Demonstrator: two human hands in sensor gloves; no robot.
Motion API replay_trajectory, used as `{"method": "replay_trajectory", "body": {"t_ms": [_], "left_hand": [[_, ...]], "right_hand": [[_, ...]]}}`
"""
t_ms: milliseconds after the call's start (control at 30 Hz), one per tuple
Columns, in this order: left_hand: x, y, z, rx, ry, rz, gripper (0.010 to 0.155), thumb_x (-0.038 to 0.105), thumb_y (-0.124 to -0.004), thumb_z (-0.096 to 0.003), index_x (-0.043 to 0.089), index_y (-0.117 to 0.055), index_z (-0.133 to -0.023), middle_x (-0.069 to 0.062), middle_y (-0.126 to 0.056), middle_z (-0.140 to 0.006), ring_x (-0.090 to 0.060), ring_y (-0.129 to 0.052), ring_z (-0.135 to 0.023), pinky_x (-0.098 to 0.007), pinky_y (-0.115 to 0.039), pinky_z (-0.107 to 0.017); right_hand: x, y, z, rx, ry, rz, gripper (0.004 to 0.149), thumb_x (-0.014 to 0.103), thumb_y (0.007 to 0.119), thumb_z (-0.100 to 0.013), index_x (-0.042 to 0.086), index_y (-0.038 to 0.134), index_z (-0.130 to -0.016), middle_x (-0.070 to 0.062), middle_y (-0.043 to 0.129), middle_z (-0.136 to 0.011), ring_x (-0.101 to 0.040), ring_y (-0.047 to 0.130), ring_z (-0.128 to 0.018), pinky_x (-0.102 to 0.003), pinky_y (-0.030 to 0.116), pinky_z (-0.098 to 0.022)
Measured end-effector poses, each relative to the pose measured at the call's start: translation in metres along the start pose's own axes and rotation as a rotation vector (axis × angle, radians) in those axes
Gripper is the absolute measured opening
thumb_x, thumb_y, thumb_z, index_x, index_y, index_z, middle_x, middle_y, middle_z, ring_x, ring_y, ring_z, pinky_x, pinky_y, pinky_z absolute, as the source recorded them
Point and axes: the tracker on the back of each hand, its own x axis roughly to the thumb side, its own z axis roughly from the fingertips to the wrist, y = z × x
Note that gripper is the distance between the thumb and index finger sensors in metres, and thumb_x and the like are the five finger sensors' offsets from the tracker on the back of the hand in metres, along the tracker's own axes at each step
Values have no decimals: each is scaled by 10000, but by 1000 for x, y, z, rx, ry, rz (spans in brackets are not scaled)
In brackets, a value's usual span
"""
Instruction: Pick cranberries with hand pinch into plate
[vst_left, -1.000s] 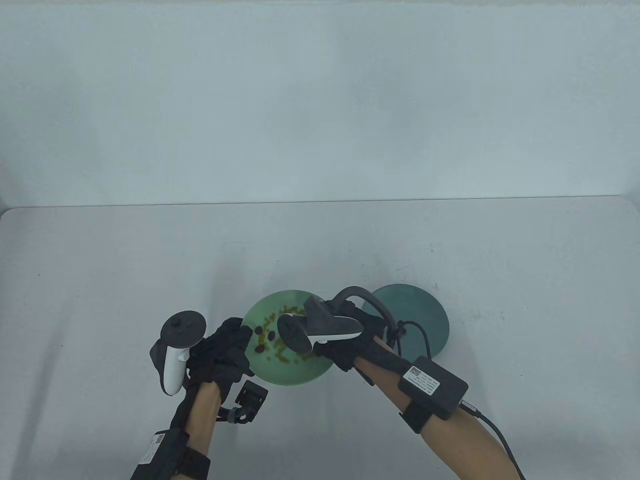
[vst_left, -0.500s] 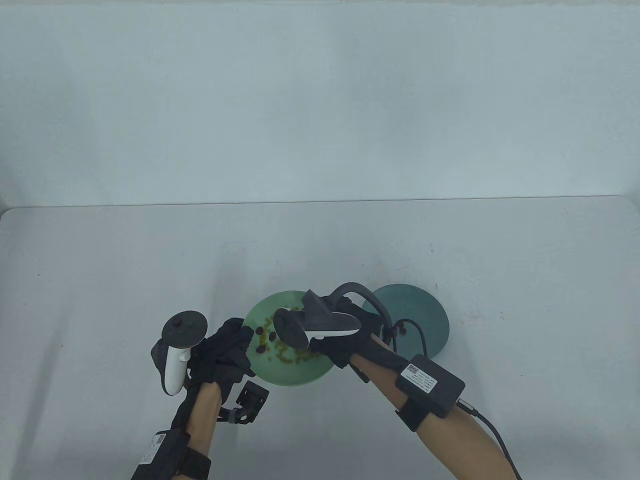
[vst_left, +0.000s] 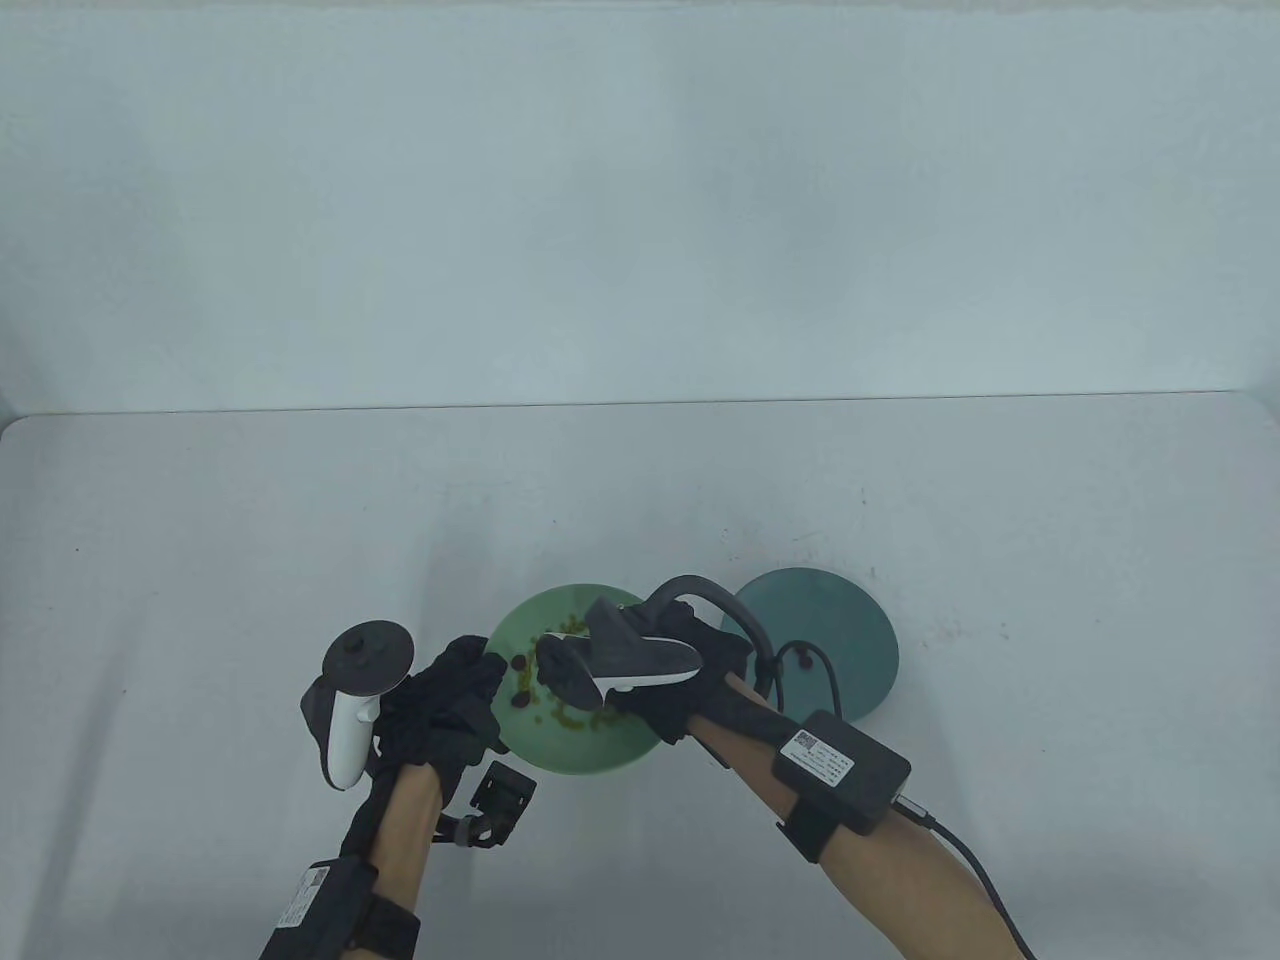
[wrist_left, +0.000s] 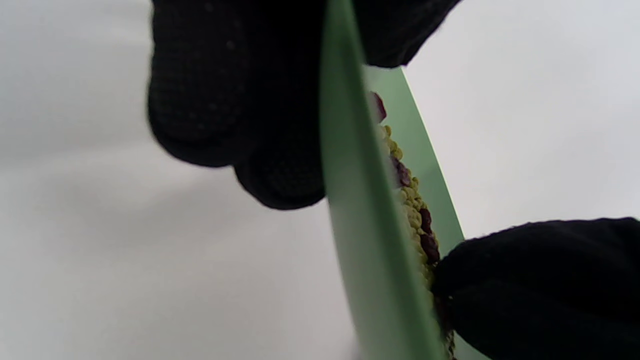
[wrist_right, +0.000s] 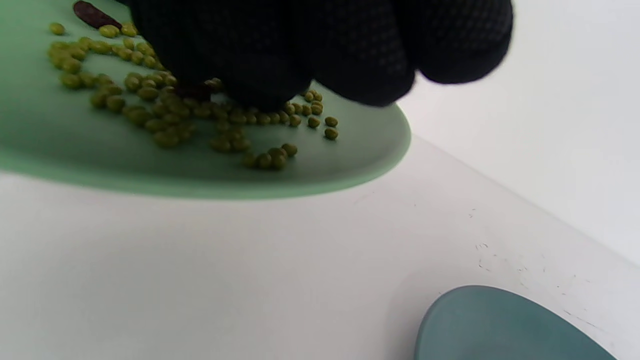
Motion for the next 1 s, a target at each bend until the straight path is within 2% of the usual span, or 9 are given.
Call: {"method": "replay_trajectory", "body": {"t_ms": [533,1000], "left_hand": [[-1,2,0,3,7,35,477,243,-671,-597,11,-627,-1011,-151,-900,-779,-224,-1099,-437,-290,-964,-335],[-1,2,0,1,-4,21,478,246,-669,-599,16,-623,-1015,-145,-901,-783,-219,-1099,-445,-286,-964,-340]], "right_hand": [[9,-1,4,-42,-26,38,458,478,747,-521,200,847,-871,146,914,-408,-55,948,-320,-339,877,-368],[2,-3,0,4,-45,-56,451,464,772,-520,171,862,-851,147,915,-398,-48,948,-314,-334,879,-365]]}}
